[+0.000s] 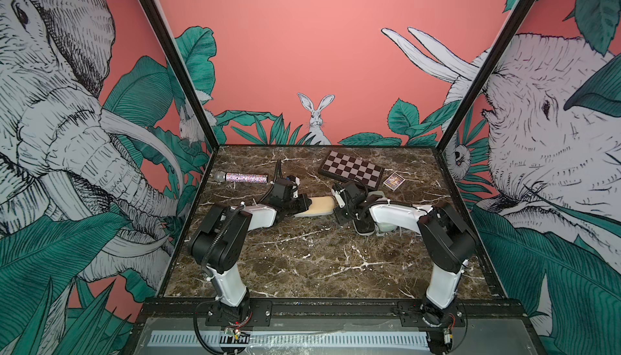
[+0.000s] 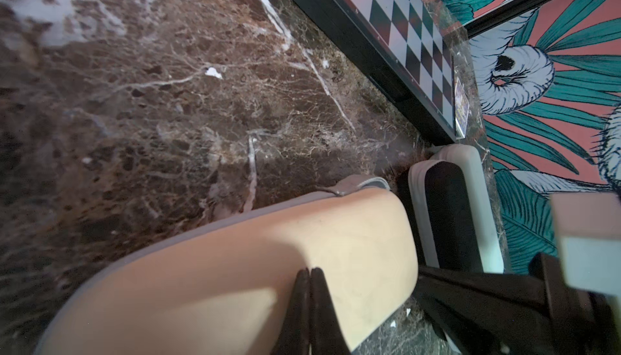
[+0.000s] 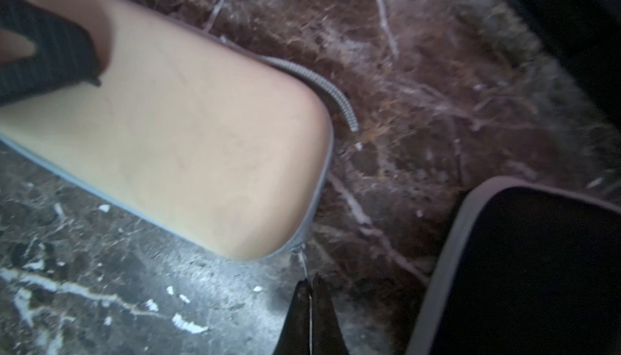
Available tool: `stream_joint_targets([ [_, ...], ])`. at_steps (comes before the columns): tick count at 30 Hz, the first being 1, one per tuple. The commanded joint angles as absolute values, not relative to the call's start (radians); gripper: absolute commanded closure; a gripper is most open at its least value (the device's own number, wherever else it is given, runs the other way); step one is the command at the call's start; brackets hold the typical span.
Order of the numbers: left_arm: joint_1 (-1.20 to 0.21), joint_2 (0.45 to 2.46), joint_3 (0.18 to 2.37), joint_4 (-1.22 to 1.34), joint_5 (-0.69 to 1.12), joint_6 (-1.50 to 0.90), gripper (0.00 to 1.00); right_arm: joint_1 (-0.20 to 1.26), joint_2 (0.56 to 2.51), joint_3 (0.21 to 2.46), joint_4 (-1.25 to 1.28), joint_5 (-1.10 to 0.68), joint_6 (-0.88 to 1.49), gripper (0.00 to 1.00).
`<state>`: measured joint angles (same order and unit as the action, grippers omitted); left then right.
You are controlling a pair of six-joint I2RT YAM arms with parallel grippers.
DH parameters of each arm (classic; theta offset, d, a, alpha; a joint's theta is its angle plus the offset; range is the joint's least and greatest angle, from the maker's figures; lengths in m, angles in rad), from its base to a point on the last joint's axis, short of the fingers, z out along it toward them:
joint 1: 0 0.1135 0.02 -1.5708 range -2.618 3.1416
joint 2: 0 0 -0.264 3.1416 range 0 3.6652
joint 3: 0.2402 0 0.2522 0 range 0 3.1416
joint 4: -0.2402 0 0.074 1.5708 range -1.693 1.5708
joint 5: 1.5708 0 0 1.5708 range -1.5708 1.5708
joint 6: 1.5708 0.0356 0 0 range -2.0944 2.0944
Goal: Put umbrellas into zippered umbrella sleeves
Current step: Zip the zipper on the umbrella sleeve, then adjust the umbrella sleeve at the center of the board.
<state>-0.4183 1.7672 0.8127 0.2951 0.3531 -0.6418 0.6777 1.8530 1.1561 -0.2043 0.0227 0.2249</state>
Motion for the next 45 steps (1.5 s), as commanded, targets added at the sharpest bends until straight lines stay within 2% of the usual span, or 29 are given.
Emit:
stream_joint_targets([
  [1,-0.402,1.893,0.745,-0.048,0.245,-0.617,1.00,0.624,1.880,1.193,-0.239,0.124,0.149,1.00],
  [4,-0.404,1.913,0.755,-0.054,0.253,-0.617,1.00,0.613,1.916,1.198,-0.136,0.026,0.084,1.00],
  [10,-0.405,1.927,0.767,-0.063,0.263,-0.614,1.00,0.606,2.021,1.346,-0.156,-0.052,0.056,1.00],
  [12,-0.405,1.920,0.764,-0.063,0.264,-0.615,1.00,0.605,1.990,1.330,-0.145,-0.093,0.069,1.00],
  [14,-0.405,1.902,0.771,-0.066,0.265,-0.605,1.00,0.603,1.921,1.223,-0.068,-0.131,0.078,1.00],
  [15,-0.405,1.890,0.783,-0.082,0.261,-0.584,1.00,0.598,1.892,1.183,-0.044,-0.143,0.078,0.98],
  [17,-0.399,1.871,0.827,-0.149,0.230,-0.525,1.00,0.581,1.851,1.128,-0.023,-0.193,0.097,0.81],
  [21,-0.400,1.800,0.928,-0.223,0.254,-0.407,1.00,0.597,1.873,1.146,-0.066,-0.253,0.146,0.81],
  [22,-0.405,1.773,0.954,-0.233,0.270,-0.390,0.98,0.608,1.879,1.144,-0.066,-0.247,0.159,0.81],
  [27,-0.410,1.638,1.109,-0.383,0.283,-0.323,0.70,0.690,1.890,1.115,-0.017,-0.290,0.233,0.84],
  [32,-0.398,1.513,1.037,-0.418,0.234,-0.392,0.52,0.771,1.804,1.087,-0.048,-0.299,0.182,0.84],
  [35,-0.400,1.442,0.935,-0.346,0.281,-0.536,0.54,0.703,1.749,1.049,-0.031,-0.257,0.211,0.83],
  [38,-0.446,1.364,0.798,-0.227,0.287,-0.696,0.57,0.625,1.776,1.123,-0.049,-0.273,0.303,0.80],
  [41,-0.488,1.320,0.694,-0.177,0.248,-0.768,0.57,0.609,1.869,1.266,-0.069,-0.287,0.354,0.71],
  [45,-0.536,1.348,0.588,-0.007,0.252,-0.833,0.49,0.609,2.053,1.503,-0.115,-0.322,0.417,0.63],
])
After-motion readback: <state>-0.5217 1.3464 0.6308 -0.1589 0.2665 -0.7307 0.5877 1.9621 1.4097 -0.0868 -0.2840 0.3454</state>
